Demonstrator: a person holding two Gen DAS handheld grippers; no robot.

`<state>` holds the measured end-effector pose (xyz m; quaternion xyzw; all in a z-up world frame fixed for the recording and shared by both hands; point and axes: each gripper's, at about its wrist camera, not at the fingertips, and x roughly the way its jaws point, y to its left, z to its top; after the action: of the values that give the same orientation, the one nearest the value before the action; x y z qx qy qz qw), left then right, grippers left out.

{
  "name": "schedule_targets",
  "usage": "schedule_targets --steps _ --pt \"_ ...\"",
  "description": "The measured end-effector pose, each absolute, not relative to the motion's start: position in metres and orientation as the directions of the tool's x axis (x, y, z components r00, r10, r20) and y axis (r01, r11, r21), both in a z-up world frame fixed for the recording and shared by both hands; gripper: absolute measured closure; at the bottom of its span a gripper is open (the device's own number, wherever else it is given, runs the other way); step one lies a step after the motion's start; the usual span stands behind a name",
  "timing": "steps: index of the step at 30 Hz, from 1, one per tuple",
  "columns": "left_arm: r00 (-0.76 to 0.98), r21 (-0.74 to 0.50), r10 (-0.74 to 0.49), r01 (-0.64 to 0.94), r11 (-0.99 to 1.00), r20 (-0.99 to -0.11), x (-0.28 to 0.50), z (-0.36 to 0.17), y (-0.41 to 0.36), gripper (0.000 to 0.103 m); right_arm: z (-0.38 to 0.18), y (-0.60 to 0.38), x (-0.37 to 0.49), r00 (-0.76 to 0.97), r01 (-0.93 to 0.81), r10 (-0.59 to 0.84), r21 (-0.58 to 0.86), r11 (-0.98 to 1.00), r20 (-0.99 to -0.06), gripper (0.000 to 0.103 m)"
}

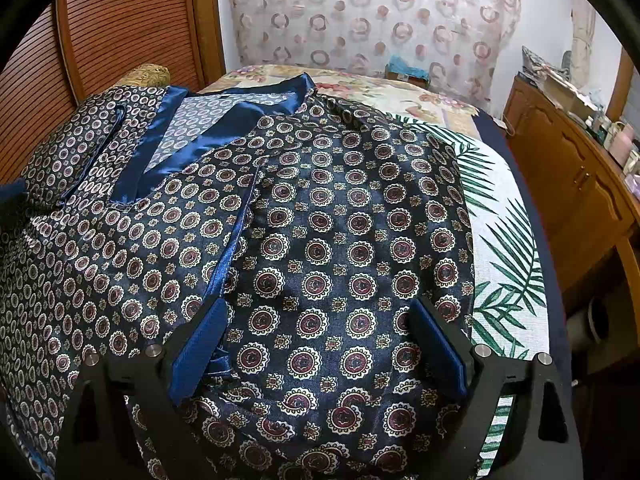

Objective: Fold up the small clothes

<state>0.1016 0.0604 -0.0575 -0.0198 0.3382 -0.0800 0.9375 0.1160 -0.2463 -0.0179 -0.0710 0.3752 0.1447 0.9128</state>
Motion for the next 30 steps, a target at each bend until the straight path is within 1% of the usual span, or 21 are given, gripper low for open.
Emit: schedule_targets --steps 3,7,11,16,21,22,24,26,30 --pt "0.761 -0.065 -0.131 0.117 0.991 -0.636 0.114 -0.051 0.076 0.036 -0.018 -0.246 0.116 0.677 -0.318 0.21 -0.022 0.948 -0.705 0.01" --pt "0.744 -0.05 -0.113 0.106 0.993 -0.658 0.139 -0.047 0.094 0.044 -0.017 -0.247 0.117 0.673 -0.32 0.216 -0.015 0.947 -0.708 0.01" --pt "0.724 -0.016 -0.066 0.076 0.997 -0.686 0.167 -0.049 0.108 0.044 -0.011 -0.254 0.122 0.673 -0.318 0.241 0.021 0.948 -0.699 0.01" --pt "0.703 -0.022 -0.045 0.043 0.999 -0.709 0.191 -0.053 0.126 0.044 0.013 -0.272 0.137 0.707 -0.294 0.237 0.027 0.955 -0.666 0.01" --pt "0.692 -0.047 -0.052 0.027 0.999 -0.72 0.203 -0.057 0.138 0.044 0.021 -0.294 0.171 0.711 -0.261 0.196 0.006 0.965 -0.675 0.011" --pt "0.689 -0.054 -0.058 0.026 0.998 -0.722 0.205 -0.058 0.14 0.044 0.021 -0.297 0.178 0.706 -0.258 0.197 0.013 0.966 -0.68 0.014" --pt "0.684 -0.058 -0.06 0.026 0.998 -0.727 0.208 -0.059 0.142 0.044 0.018 -0.301 0.193 0.687 -0.259 0.206 0.031 0.965 -0.697 0.018" --pt "0.68 -0.055 -0.059 0.027 0.998 -0.731 0.21 -0.059 0.143 0.044 0.016 -0.305 0.207 0.679 -0.252 0.2 0.032 0.967 -0.706 0.019" --pt "0.677 -0.056 -0.065 0.035 0.998 -0.733 0.215 -0.056 0.143 0.044 0.01 -0.314 0.235 0.652 -0.243 0.23 0.088 0.966 -0.723 0.032"
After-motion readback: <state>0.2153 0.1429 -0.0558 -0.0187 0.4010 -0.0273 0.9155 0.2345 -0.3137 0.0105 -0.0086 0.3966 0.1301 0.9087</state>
